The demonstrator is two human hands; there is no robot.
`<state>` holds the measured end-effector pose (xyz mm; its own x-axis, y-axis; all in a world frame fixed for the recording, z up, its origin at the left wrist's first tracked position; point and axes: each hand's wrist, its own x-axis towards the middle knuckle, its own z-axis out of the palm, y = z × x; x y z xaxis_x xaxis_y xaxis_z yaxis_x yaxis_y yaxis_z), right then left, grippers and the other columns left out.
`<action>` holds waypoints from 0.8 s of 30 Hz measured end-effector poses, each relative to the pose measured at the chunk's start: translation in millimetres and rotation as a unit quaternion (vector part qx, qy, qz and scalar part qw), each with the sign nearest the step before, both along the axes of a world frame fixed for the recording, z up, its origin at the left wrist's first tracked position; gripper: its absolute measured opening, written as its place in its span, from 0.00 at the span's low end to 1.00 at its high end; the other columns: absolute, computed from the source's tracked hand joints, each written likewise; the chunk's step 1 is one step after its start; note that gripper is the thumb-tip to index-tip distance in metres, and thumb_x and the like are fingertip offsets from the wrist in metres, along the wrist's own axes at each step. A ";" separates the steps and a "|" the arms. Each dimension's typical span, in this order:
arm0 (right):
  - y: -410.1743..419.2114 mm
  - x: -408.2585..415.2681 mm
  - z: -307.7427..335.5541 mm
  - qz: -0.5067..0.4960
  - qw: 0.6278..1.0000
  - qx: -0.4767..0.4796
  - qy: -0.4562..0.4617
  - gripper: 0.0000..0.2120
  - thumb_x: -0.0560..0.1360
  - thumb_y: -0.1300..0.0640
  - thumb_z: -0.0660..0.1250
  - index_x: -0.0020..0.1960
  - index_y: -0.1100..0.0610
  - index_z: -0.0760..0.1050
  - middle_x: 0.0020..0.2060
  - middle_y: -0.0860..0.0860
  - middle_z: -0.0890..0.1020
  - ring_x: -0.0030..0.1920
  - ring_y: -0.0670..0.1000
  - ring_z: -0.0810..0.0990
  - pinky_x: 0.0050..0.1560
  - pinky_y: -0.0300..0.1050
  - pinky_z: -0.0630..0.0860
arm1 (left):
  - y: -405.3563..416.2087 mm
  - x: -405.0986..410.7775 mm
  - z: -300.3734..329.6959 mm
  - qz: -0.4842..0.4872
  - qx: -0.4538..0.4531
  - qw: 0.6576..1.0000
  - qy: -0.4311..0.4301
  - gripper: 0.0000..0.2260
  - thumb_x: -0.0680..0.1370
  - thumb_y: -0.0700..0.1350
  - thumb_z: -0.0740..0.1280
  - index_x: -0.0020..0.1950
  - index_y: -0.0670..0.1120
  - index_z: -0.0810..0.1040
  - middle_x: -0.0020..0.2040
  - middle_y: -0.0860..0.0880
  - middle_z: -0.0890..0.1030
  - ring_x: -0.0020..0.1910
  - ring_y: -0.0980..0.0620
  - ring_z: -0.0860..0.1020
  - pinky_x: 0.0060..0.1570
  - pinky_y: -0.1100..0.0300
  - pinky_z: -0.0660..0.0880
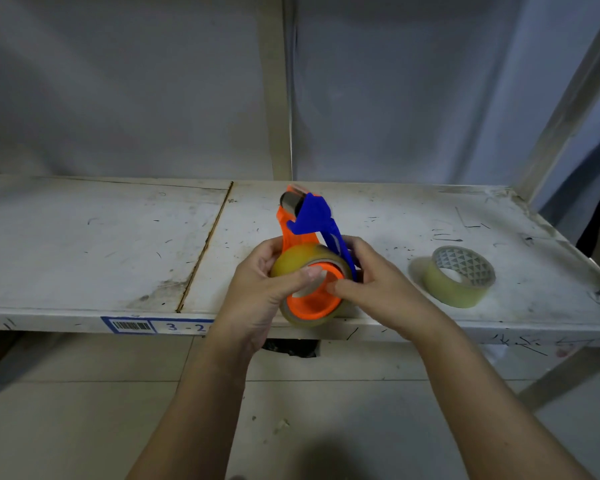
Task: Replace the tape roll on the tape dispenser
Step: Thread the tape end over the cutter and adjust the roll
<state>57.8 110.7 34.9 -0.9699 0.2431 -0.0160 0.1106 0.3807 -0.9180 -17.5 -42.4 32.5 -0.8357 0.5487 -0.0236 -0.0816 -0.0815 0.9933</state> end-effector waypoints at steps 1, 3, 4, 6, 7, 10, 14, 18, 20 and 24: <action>-2.2 -1.2 -2.6 -0.015 1.000 0.016 0.007 0.28 0.72 0.56 0.67 0.69 0.47 0.63 0.59 0.47 0.77 0.56 0.48 0.78 0.52 0.44 0.78 | 0.9 1.3 -0.5 -0.003 0.000 1.000 0.006 0.26 0.60 0.50 0.77 0.56 0.57 0.75 0.54 0.53 0.83 0.53 0.52 0.82 0.50 0.56 0.80; -4.2 -3.6 -6.7 -0.045 0.998 0.020 0.028 0.24 0.73 0.57 0.67 0.68 0.48 0.66 0.56 0.48 0.79 0.56 0.49 0.78 0.53 0.44 0.77 | 2.6 3.4 -1.4 -0.004 -0.004 1.000 0.022 0.26 0.60 0.50 0.77 0.57 0.57 0.75 0.55 0.53 0.82 0.54 0.53 0.82 0.49 0.57 0.80; -4.0 -4.8 -8.7 -0.052 0.998 0.010 0.034 0.22 0.74 0.57 0.67 0.66 0.47 0.67 0.56 0.48 0.79 0.56 0.50 0.78 0.55 0.47 0.77 | 3.6 4.5 -1.5 -0.006 -0.007 1.000 0.030 0.27 0.61 0.51 0.77 0.59 0.57 0.75 0.56 0.53 0.82 0.55 0.53 0.81 0.50 0.57 0.80; -3.0 -6.0 -11.5 -0.058 0.997 -0.029 0.036 0.19 0.74 0.58 0.67 0.60 0.43 0.69 0.55 0.48 0.80 0.56 0.50 0.78 0.58 0.52 0.77 | 5.1 6.6 -1.6 -0.017 -0.011 0.999 0.043 0.29 0.61 0.53 0.76 0.61 0.56 0.74 0.57 0.53 0.81 0.55 0.53 0.81 0.50 0.58 0.80; -2.4 -6.5 -12.4 -0.061 0.996 -0.048 0.035 0.18 0.73 0.59 0.67 0.57 0.41 0.70 0.54 0.49 0.81 0.56 0.50 0.79 0.58 0.55 0.77 | 5.3 7.7 -1.2 -0.025 -0.013 0.998 0.049 0.28 0.62 0.53 0.75 0.61 0.57 0.74 0.57 0.54 0.81 0.55 0.54 0.81 0.49 0.59 0.80; -2.3 -8.6 -14.6 -0.072 0.992 -0.100 0.026 0.19 0.73 0.60 0.67 0.54 0.38 0.71 0.53 0.49 0.81 0.55 0.52 0.80 0.57 0.59 0.77 | 6.2 11.0 0.4 -0.056 -0.022 0.996 0.060 0.25 0.63 0.53 0.74 0.59 0.58 0.73 0.56 0.55 0.81 0.53 0.57 0.81 0.45 0.63 0.79; -1.2 -12.2 -20.4 -0.104 0.985 -0.136 0.012 0.19 0.73 0.61 0.66 0.59 0.43 0.72 0.53 0.50 0.81 0.55 0.55 0.80 0.56 0.62 0.78 | 9.4 14.1 1.0 -0.051 -0.048 0.995 0.077 0.24 0.65 0.52 0.75 0.59 0.58 0.73 0.54 0.56 0.81 0.51 0.60 0.81 0.44 0.65 0.79; -0.8 -14.9 -22.5 -0.140 0.984 -0.113 0.016 0.15 0.73 0.59 0.66 0.57 0.46 0.73 0.52 0.50 0.81 0.54 0.54 0.79 0.56 0.60 0.77 | 13.2 13.5 -1.7 0.009 -0.087 0.993 0.085 0.24 0.68 0.53 0.74 0.62 0.54 0.74 0.54 0.55 0.81 0.52 0.57 0.80 0.48 0.61 0.80; -1.7 -14.8 -20.4 -0.157 0.985 -0.071 0.021 0.11 0.74 0.59 0.65 0.51 0.45 0.73 0.48 0.51 0.81 0.51 0.54 0.79 0.55 0.58 0.78 | 15.6 13.3 -1.4 0.035 -0.100 0.991 0.079 0.20 0.70 0.53 0.73 0.60 0.53 0.76 0.52 0.55 0.81 0.51 0.57 0.80 0.48 0.60 0.79; 1.7 -12.6 -13.9 -0.139 0.990 0.009 0.014 0.11 0.74 0.53 0.67 0.56 0.49 0.74 0.45 0.49 0.81 0.47 0.51 0.80 0.49 0.49 0.79 | 17.8 4.0 1.6 0.066 -0.094 0.993 -0.028 0.14 0.73 0.52 0.70 0.55 0.49 0.79 0.46 0.51 0.82 0.49 0.53 0.81 0.47 0.56 0.77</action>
